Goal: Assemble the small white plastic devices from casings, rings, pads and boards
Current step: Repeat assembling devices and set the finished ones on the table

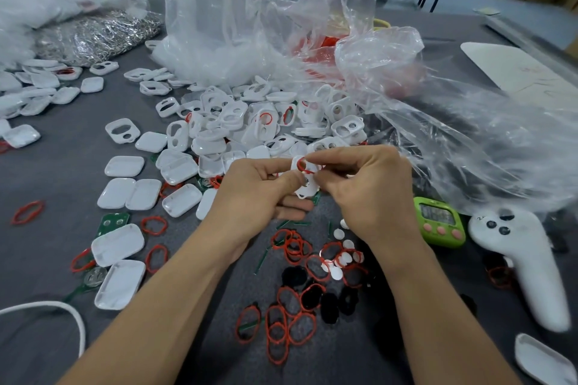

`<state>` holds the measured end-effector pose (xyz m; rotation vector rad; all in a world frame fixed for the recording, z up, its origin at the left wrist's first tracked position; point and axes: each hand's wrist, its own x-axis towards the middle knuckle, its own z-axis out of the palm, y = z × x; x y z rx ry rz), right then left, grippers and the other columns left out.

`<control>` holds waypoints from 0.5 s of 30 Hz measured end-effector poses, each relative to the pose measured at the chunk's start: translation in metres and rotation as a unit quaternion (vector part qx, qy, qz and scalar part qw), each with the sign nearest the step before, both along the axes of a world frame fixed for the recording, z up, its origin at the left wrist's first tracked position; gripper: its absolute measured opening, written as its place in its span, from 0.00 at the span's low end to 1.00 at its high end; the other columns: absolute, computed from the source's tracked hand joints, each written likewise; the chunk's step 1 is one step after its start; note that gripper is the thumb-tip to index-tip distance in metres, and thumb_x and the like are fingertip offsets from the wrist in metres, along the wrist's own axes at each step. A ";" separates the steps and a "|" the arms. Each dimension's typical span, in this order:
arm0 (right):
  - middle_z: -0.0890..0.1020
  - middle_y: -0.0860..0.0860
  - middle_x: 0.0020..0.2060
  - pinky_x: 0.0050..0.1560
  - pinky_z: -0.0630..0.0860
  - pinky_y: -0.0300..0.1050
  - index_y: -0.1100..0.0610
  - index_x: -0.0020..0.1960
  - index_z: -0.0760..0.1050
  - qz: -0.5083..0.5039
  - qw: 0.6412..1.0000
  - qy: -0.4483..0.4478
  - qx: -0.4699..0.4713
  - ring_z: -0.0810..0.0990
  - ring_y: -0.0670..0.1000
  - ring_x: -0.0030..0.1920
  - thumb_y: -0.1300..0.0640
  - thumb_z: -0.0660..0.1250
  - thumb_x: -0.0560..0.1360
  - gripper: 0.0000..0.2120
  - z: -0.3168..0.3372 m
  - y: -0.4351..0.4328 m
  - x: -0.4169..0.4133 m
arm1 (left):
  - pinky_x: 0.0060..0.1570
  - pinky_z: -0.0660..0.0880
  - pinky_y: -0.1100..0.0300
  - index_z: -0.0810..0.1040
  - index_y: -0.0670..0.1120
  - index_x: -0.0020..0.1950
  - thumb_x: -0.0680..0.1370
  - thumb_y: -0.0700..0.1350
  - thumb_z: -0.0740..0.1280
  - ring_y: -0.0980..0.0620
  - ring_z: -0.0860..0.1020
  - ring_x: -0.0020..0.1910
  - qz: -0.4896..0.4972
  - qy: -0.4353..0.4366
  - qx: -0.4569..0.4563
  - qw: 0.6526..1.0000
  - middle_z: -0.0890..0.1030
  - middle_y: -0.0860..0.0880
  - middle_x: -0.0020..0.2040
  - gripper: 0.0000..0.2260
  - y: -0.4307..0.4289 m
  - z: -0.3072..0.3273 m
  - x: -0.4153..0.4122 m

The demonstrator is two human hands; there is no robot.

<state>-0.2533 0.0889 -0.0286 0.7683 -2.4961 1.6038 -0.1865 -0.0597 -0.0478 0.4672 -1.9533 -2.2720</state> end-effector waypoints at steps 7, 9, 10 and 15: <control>0.86 0.35 0.40 0.43 0.81 0.36 0.45 0.47 0.88 -0.002 0.999 0.026 0.045 0.85 0.39 0.40 0.65 0.79 0.70 0.15 -0.002 0.001 -0.001 | 0.36 0.83 0.59 0.85 0.43 0.55 0.81 0.37 0.69 0.44 0.87 0.38 0.003 -0.006 0.002 1.000 0.87 0.43 0.42 0.06 0.001 -0.001 0.001; 0.86 0.35 0.42 0.44 0.80 0.32 0.45 0.48 0.88 -0.007 0.998 0.032 0.054 0.85 0.37 0.42 0.64 0.79 0.70 0.14 -0.002 0.001 -0.001 | 0.36 0.83 0.59 0.86 0.44 0.55 0.81 0.38 0.69 0.44 0.87 0.38 0.008 -0.006 0.001 1.000 0.87 0.42 0.42 0.06 0.002 -0.001 0.001; 0.87 0.36 0.42 0.44 0.79 0.31 0.45 0.48 0.88 -0.010 0.998 0.032 0.055 0.84 0.37 0.42 0.63 0.79 0.71 0.14 -0.002 0.001 -0.002 | 0.36 0.83 0.59 0.86 0.44 0.55 0.81 0.38 0.70 0.43 0.87 0.38 0.010 -0.006 0.000 1.000 0.87 0.42 0.42 0.06 0.002 0.000 0.001; 0.87 0.38 0.40 0.39 0.72 0.25 0.45 0.47 0.89 -0.015 0.996 0.052 0.069 0.81 0.35 0.37 0.61 0.79 0.72 0.11 -0.002 0.002 0.000 | 0.35 0.82 0.59 0.86 0.44 0.54 0.81 0.36 0.69 0.44 0.87 0.37 0.002 -0.004 -0.021 1.000 0.87 0.45 0.40 0.07 0.002 0.001 0.001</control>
